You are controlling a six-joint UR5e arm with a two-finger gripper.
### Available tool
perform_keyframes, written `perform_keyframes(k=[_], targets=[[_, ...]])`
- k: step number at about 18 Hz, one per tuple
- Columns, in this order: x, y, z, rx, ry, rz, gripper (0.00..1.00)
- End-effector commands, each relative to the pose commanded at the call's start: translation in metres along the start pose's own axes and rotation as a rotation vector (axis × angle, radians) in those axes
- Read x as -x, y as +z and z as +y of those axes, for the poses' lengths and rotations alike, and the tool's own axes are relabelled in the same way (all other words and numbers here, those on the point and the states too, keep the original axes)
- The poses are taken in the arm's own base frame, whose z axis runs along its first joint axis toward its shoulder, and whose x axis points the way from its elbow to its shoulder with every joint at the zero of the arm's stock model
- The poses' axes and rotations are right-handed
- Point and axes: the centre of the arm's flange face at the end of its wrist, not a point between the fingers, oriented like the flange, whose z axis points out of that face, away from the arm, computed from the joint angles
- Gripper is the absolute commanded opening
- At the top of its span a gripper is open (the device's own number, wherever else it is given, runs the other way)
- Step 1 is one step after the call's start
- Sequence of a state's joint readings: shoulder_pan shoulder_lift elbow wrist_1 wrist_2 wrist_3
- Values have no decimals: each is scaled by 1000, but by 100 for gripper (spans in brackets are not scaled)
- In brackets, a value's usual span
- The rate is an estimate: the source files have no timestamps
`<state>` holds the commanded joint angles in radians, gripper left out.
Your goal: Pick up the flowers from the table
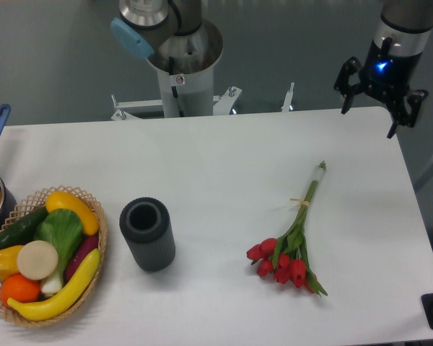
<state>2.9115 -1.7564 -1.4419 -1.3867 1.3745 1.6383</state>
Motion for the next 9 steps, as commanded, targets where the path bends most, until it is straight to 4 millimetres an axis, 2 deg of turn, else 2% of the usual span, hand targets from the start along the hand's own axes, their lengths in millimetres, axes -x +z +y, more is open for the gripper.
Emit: perform_keyframes(k=[5,8,9], targets=[[-2,4,-7,-5,-6,2,100],[-3,15,-9,-16,-107,-1,100],[-5,25,-8,-21,-130,-5,100]])
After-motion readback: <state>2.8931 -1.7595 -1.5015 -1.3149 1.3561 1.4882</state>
